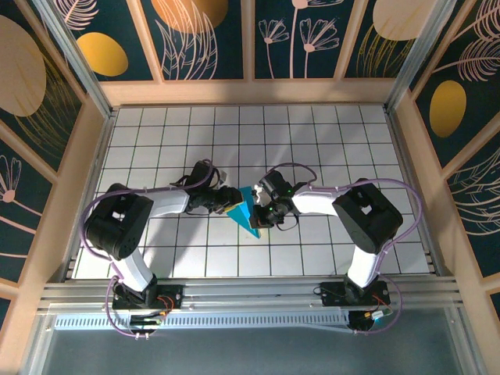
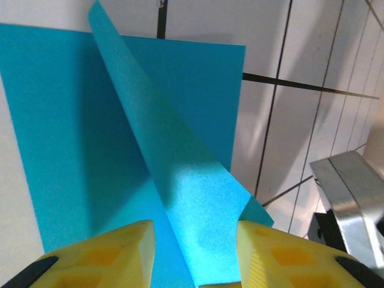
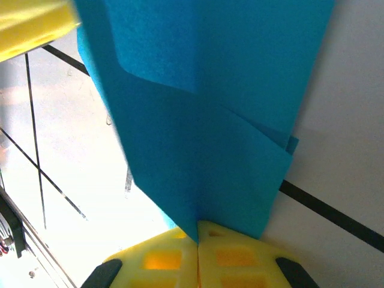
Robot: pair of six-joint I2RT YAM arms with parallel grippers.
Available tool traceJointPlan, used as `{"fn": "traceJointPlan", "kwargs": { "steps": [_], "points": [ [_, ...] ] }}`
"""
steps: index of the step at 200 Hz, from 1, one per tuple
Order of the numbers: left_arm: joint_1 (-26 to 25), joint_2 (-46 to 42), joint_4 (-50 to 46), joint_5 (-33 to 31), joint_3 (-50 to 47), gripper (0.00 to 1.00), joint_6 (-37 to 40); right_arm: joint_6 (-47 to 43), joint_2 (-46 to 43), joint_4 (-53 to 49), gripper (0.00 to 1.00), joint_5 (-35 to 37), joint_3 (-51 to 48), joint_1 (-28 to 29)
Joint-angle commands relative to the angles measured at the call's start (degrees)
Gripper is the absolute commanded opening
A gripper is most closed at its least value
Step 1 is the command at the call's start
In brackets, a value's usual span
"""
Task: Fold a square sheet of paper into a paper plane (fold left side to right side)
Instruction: Fourth fold the wing at the center of the table.
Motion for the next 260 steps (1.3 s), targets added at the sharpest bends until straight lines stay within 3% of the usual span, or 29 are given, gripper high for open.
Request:
{"fn": "traceJointPlan", "kwargs": {
  "steps": [1,131,197,238,260],
  "points": [
    [-0.31,1.84,0.96,0.71,1.95,0.4,-0.86,0.49,-0.94,-0.38,0.09,0.51,-1.21,-0.43],
    [-0.32,6.12,-5.25,-4.96,3.72,0.39,0.48,0.66,-3.15,1.19,0.21,-1.22,-1.49,-0.99],
    [-0.27,6.38,-5.54,-5.18,3.69,0.39,0.78,2.41,-10.75,2.48,0.41,-1.83,-2.33,-4.02],
    [-0.32,6.16,-5.46,-5.1,3.55,0.39,0.94,7.93,-13.35,13.99,0.46,-11.15,-8.08,-10.3],
    [-0.32,6.05,-5.36,-5.14,3.66,0.38,0.81,9.98,-11.06,18.64,0.46,-14.05,-8.74,-10.74]
  ]
}}
